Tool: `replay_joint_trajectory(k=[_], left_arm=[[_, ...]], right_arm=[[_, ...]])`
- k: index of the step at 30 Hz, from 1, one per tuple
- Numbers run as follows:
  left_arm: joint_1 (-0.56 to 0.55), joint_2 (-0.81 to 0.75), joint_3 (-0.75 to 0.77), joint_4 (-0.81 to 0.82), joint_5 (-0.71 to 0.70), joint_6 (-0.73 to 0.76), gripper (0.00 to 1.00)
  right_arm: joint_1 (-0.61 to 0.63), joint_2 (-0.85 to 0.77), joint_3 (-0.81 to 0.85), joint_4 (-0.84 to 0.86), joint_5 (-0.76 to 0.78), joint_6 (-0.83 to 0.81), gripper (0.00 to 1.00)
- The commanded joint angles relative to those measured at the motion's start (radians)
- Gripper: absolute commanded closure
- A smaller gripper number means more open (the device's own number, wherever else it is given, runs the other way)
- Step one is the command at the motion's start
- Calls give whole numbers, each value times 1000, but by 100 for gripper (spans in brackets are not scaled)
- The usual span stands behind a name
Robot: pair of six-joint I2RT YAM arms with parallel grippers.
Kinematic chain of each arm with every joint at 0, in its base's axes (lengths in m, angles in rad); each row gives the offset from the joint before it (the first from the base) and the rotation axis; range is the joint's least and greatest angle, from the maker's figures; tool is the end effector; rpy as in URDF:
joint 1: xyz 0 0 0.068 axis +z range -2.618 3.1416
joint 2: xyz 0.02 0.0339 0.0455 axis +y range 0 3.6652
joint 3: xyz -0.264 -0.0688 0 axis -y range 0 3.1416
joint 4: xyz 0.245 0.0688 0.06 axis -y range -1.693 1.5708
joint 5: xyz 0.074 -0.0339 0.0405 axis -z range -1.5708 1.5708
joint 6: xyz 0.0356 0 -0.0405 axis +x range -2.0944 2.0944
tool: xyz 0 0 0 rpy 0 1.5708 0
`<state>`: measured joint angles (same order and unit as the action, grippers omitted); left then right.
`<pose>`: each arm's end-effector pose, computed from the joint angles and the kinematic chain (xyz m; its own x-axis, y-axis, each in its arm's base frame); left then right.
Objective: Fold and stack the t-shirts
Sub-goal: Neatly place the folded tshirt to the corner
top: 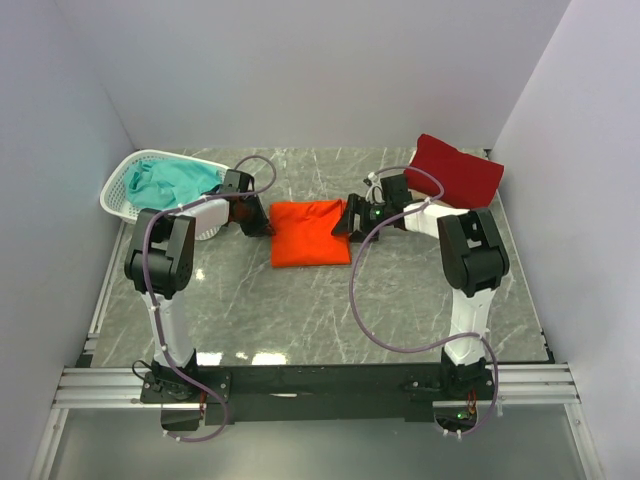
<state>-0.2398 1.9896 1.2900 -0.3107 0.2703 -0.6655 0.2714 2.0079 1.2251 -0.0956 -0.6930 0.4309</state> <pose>0.3970 -0.1069 0.1511 -0.8737 -0.3989 -0.2785 -0.2195 0.8340 -0.5061 0.3913 0.1325 0.1444 -0.9240 0.0764 -0.3746 -0.2346 0.6603 0.7134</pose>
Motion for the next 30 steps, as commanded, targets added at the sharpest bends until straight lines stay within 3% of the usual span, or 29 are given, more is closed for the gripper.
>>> replay_joint_trajectory(k=[1,6,12,22,25,26,29,30], left_arm=[[-4,15,2,21,4,24,90],[-4,20,-17,36,18,18,96],[-10,20,-20,47,24,12,94],[-38,8,-24,55,27,0,88],[-33,-5,11,6,-2,-3,65],[-29,-14,21,-10,-9,1,47],[-20,-50,57,-42,-26,15,18],[-18,-60,64,-48,-26,17,15]], right_arm=[[26,57,10,17,56,6,17],[51,87,30,36,75,34,24],[75,121,60,54,99,60,36],[94,97,111,39,168,58,85],[95,63,128,10,187,43,98],[95,51,129,-1,196,31,100],[94,3,148,-65,252,-15,100],[94,-7,163,-85,266,-27,100]])
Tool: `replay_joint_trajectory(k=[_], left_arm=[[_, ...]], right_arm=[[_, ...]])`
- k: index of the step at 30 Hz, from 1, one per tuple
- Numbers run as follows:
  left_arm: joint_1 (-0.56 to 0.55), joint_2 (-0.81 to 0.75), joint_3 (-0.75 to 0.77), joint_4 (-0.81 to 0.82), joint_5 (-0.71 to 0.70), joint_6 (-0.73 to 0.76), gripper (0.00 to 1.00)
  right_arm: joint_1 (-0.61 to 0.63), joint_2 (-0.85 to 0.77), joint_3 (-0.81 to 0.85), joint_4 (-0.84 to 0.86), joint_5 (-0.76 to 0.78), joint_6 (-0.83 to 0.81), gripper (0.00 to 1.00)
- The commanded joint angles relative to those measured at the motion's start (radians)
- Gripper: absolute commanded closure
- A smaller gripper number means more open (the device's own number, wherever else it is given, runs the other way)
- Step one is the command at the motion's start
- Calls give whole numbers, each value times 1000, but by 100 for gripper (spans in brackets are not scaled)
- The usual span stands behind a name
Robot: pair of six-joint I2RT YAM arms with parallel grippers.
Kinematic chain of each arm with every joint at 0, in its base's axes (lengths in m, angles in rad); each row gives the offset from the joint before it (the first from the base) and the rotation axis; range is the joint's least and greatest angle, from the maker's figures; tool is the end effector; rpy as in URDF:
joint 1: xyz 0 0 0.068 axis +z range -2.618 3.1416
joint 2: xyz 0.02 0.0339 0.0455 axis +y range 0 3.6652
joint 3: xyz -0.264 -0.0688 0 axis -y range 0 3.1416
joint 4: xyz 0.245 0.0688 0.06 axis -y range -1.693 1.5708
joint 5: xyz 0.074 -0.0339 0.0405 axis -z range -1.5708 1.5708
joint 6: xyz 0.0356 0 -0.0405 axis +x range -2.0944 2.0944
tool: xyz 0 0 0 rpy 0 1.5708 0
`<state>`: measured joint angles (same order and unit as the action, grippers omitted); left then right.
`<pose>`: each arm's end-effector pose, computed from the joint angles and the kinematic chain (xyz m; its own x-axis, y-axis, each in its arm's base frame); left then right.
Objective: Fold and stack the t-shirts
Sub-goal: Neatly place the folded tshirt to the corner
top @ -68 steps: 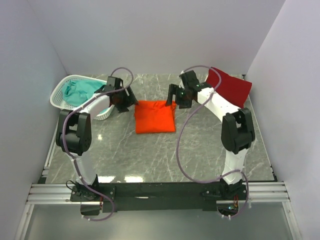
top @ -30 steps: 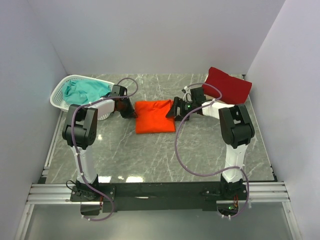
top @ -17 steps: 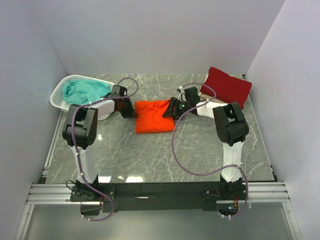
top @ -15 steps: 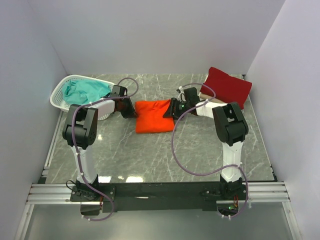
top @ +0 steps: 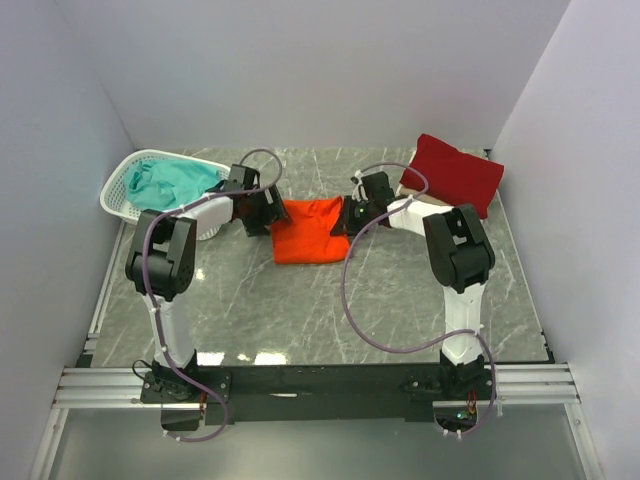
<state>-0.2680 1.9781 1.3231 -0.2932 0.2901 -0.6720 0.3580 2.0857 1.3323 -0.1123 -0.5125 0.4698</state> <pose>0.4008 -0.1206 0.1664 -0.8712 -0.3794 -0.3117 -0.1632 0.8225 -0.5449 0.4039 0.1698 0.1394 -0.9090 0.0812 -0.4088 -0.2148 0.7493 0.6264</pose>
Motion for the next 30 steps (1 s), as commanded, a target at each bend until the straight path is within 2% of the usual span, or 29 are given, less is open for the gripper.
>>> replay_joint_trajectory(k=[1,7,16,30], left_arm=[[10,-68,42,-76,-45,29,12],[10,-154,27,-78,-16,19,1],[10,-271,-82,-64,-12,12,1],[10,-314,-219,-23,-6,-14,1]], right_arm=[[7,-104,64,-110,98,-78,100],[2,-138,174,-291,213,-171,100],[-16,-53,473,-568,439,-290,100],[-97,69,775,-704,559,-367,100]])
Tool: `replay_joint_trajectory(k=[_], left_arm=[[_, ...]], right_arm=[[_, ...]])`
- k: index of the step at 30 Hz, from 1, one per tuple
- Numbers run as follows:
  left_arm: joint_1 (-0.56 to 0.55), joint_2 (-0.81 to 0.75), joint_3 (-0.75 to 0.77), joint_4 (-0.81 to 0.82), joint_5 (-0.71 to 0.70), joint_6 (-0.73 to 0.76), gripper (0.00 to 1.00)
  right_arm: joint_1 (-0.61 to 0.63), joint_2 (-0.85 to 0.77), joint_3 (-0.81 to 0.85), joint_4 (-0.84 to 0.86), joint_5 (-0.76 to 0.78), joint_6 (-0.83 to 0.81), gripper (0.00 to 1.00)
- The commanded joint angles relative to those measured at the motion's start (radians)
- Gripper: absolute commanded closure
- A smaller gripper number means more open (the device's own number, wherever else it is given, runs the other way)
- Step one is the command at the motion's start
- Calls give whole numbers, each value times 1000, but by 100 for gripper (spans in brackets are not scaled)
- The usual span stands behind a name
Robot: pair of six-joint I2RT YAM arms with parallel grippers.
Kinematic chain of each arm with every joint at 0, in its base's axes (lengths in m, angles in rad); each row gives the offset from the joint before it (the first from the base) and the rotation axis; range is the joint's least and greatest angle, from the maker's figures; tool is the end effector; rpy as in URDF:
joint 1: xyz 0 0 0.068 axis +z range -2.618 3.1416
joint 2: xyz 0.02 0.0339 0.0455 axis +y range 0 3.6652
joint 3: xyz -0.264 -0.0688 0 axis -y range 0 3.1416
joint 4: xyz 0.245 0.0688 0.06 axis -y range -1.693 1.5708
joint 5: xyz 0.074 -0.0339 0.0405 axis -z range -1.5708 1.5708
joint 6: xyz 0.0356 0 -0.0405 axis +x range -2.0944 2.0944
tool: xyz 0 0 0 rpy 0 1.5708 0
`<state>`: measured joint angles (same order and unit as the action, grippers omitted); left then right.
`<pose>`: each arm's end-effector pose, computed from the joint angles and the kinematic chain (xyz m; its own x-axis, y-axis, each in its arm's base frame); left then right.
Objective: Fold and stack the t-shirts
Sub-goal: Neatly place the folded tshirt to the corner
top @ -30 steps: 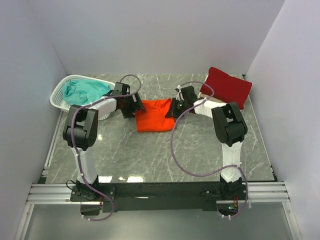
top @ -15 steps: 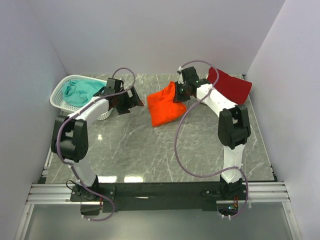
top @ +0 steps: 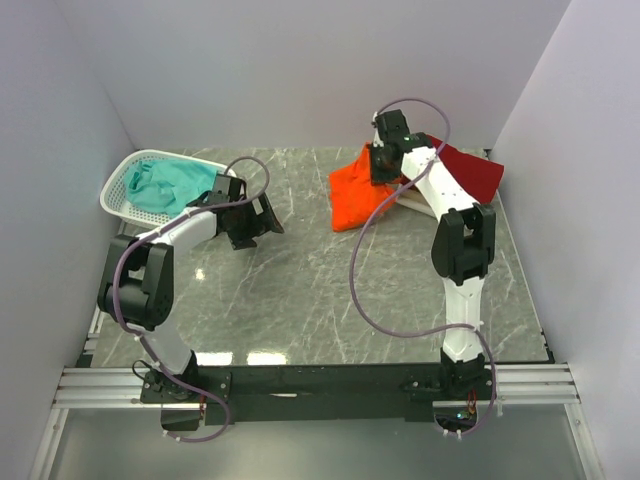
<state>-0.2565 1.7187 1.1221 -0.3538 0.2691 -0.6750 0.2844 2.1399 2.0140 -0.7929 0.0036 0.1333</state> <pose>0.3441 -0.1000 0.1985 -0.8607 -0.3970 -0.3187 -0.1842 0.8264 -0.5322 0.4601 0.1344 0.2775 -0.7932 -0.0934 -0.6018 -0.1746 0.9816 0.0778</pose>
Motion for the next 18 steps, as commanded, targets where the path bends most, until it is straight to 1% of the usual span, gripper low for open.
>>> replay_joint_trajectory(k=[1,8,10,18], left_arm=[[-1,-57,-22,38,15,-12,1],[-1,-56,-74,49,15,-28,1],[-1,-56,-87,50,16,-34,1],[-7,-57,-102,39,-1,-32,1]], right_arm=[[-30,23,112,-32,41,-34,100],[-89,86,308,-35,9,-37,100],[-117,95,336,-11,-1,-26,100],[-238,89,430,89,-158,52,100]])
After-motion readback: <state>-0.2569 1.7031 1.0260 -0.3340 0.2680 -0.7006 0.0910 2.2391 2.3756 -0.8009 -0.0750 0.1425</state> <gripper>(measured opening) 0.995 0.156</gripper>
